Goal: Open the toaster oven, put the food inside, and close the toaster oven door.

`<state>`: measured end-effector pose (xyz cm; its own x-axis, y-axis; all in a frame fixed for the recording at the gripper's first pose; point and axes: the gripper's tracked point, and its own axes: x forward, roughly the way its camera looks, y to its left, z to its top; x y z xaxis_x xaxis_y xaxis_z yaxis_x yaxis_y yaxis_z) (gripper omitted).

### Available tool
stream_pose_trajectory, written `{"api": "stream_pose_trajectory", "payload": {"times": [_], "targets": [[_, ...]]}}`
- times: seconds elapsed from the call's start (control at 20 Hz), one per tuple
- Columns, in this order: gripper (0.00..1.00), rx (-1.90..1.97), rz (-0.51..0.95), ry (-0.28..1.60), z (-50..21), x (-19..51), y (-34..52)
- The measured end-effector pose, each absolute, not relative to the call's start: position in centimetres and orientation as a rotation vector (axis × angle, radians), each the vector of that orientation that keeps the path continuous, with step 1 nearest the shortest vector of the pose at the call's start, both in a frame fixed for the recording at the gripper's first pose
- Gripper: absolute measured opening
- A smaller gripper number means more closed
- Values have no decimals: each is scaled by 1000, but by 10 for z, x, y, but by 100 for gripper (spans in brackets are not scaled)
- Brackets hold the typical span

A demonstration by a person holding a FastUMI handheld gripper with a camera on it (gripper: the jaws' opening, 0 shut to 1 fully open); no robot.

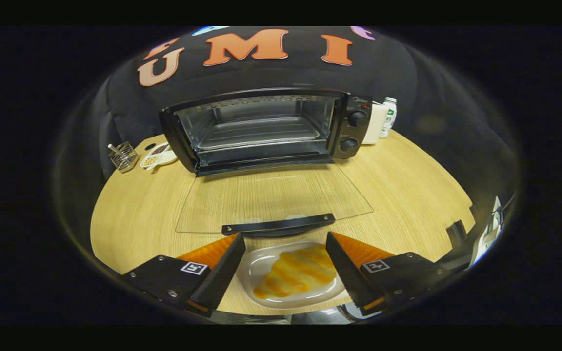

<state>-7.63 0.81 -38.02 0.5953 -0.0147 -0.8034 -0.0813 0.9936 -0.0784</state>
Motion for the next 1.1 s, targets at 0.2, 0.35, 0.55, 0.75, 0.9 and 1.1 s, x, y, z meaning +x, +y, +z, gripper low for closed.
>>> {"api": "stream_pose_trajectory", "payload": {"times": [0.2,0.35,0.55,0.75,0.9,1.1], "targets": [[99,-83,-32,965,-376,-108,2],[99,-54,-96,993,-380,-135,-3],[99,27,-188,1042,-397,-157,-8],[99,62,-238,1079,-414,-165,-4],[99,77,-259,1088,-421,-163,2],[94,91,-284,1089,-430,-155,6]]}}
